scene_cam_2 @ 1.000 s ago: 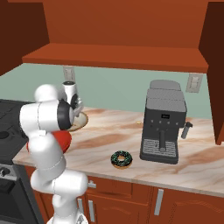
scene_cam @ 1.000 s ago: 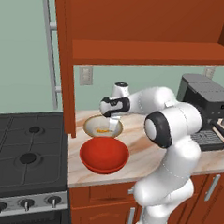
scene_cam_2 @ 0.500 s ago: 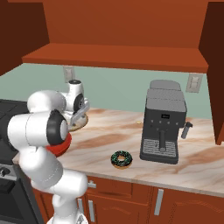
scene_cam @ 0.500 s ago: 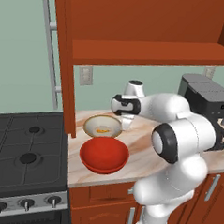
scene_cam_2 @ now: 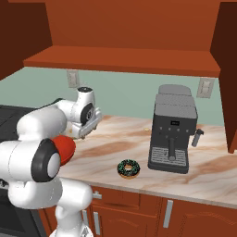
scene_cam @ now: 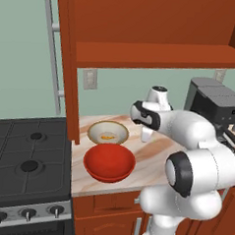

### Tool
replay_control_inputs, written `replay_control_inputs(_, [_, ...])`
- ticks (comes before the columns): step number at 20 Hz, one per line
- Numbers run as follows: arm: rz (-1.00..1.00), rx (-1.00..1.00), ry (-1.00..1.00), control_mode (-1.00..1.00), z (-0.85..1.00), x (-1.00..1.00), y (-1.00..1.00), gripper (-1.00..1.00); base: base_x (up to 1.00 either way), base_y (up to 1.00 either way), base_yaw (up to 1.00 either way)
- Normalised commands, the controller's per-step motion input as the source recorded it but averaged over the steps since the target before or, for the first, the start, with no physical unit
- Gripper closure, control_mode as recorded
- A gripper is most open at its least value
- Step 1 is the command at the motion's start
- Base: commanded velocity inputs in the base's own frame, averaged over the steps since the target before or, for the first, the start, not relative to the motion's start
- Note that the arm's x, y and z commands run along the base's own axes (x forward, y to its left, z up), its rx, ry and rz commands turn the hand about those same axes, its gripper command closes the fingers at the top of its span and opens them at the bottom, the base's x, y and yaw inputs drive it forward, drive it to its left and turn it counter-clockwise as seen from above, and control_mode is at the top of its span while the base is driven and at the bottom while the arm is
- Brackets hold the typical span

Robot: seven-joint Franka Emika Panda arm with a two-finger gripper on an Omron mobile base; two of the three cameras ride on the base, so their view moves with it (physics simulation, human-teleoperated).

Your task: Pick both bowls and place them on the counter. Then place the shrimp in one bowl and place the donut in the other bowl.

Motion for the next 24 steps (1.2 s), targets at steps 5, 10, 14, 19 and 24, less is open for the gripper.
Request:
replay_control_inputs(5, [-0.18, 0.00, 0.00, -1.00, 0.10, -0.58, -0.41, -1.00, 0.00, 0.00, 0.00])
replay_control_inputs(10, [-0.23, 0.00, 0.00, -1.00, 0.07, -0.55, -0.44, -1.00, 0.00, 0.00, 0.00])
replay_control_inputs(14, [-0.27, 0.00, 0.01, -1.00, 0.08, -0.38, -0.41, -1.00, 0.00, 0.00, 0.00])
replay_control_inputs(19, [-0.33, -0.01, 0.11, -1.00, 0.04, -0.22, -0.41, -1.00, 0.00, 0.00, 0.00])
replay_control_inputs(24, [-0.36, -0.03, 0.11, -1.00, 0.00, -0.18, -0.39, -1.00, 0.00, 0.00, 0.00])
